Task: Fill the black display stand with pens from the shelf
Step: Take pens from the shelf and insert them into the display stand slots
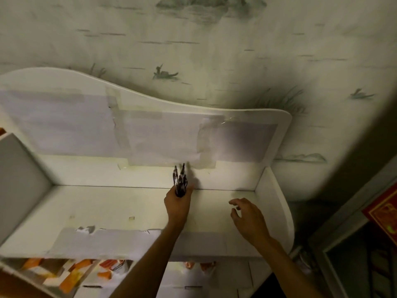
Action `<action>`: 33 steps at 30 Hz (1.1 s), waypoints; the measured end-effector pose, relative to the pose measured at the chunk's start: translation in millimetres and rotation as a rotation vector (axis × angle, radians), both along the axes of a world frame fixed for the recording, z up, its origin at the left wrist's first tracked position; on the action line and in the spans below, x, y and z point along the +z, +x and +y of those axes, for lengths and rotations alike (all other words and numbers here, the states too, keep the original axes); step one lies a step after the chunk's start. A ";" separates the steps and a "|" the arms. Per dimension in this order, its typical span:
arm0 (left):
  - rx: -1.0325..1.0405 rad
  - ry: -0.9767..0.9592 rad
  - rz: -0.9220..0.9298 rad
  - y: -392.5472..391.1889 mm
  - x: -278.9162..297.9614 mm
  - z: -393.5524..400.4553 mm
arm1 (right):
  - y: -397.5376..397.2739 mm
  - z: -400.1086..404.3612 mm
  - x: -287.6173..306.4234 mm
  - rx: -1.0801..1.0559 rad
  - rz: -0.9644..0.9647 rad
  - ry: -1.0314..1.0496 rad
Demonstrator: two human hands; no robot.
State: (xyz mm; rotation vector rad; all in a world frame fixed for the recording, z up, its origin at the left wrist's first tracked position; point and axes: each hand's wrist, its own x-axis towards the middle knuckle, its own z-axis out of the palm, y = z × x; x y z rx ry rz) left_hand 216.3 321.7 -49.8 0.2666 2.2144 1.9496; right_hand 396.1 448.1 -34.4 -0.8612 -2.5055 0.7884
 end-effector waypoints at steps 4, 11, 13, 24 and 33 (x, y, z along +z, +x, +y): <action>0.038 -0.014 0.039 -1.4 -2.0 3.0 | 2.1 -1.4 1.1 0.002 0.000 0.018; 0.121 -0.127 0.169 -9.4 -4.7 8.4 | -12.9 3.4 10.7 0.021 0.018 0.071; 0.124 -0.083 0.159 -11.7 -2.7 9.4 | -22.3 5.8 16.9 0.027 0.019 0.091; 0.046 -0.029 0.092 -26.3 -14.4 10.6 | -37.2 5.9 20.9 0.056 -0.022 0.125; 0.014 -0.108 0.086 -22.8 -22.7 4.9 | -26.8 2.6 17.7 0.058 -0.038 0.112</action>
